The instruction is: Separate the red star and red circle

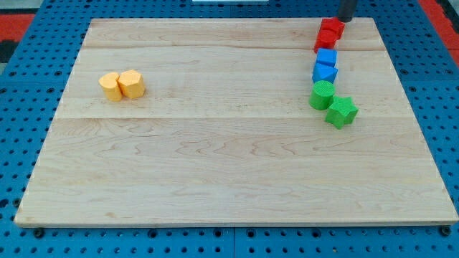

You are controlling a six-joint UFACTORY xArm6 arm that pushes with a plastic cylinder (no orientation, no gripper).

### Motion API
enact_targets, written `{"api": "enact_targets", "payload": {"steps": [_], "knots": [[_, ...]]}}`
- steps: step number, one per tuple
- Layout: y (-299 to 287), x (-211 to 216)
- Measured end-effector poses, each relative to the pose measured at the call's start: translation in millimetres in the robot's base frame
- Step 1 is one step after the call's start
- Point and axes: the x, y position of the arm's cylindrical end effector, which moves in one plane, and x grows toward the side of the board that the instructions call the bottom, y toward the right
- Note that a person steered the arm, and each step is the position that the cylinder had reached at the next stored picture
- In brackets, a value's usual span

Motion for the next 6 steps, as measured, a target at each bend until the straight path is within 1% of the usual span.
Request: {"api": "enact_targets", "payload": {"steps": [1, 2, 4, 5, 6], "knots": [[1, 0], [-18, 11], [-29, 62], [-47, 78], [-82, 78]]}}
